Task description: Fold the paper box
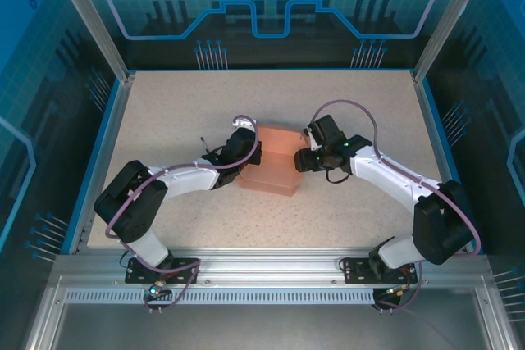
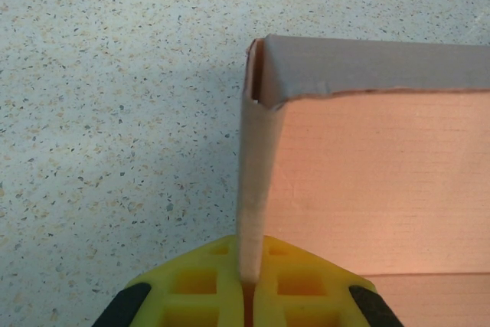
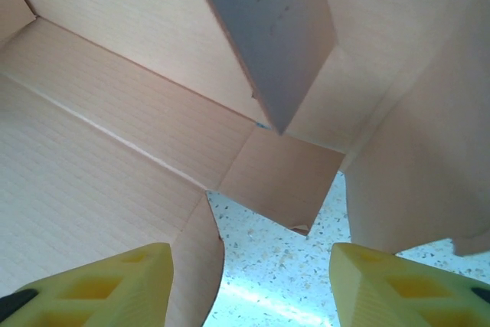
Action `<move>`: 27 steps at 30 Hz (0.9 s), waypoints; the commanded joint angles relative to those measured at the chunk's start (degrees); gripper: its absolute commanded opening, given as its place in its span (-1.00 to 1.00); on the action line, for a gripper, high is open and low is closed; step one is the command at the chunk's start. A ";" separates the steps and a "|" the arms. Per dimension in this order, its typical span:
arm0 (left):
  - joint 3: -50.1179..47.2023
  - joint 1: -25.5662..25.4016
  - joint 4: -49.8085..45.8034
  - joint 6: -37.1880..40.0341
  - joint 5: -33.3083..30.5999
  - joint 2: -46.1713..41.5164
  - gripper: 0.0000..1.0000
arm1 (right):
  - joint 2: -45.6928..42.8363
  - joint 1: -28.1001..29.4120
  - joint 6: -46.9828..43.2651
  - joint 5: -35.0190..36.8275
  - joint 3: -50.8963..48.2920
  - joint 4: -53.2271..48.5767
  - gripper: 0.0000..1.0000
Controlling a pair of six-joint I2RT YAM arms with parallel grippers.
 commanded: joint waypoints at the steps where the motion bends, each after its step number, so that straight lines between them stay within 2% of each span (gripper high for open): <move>1: 1.32 -0.52 1.32 -0.77 0.98 -2.01 -0.98 | -0.24 1.49 2.50 0.95 0.70 -0.54 0.14; 17: 0.30 -0.71 1.82 -0.69 0.97 -3.84 -0.98 | 1.36 0.53 10.39 0.38 0.26 3.59 0.10; 22: 0.34 -0.80 1.57 -0.71 0.89 -4.03 -0.98 | 1.12 -0.12 11.35 3.91 -0.43 3.87 0.09; 27: 0.26 -0.79 1.44 -0.63 0.91 -4.12 -0.98 | 1.02 -1.43 11.52 4.32 -0.83 3.69 0.11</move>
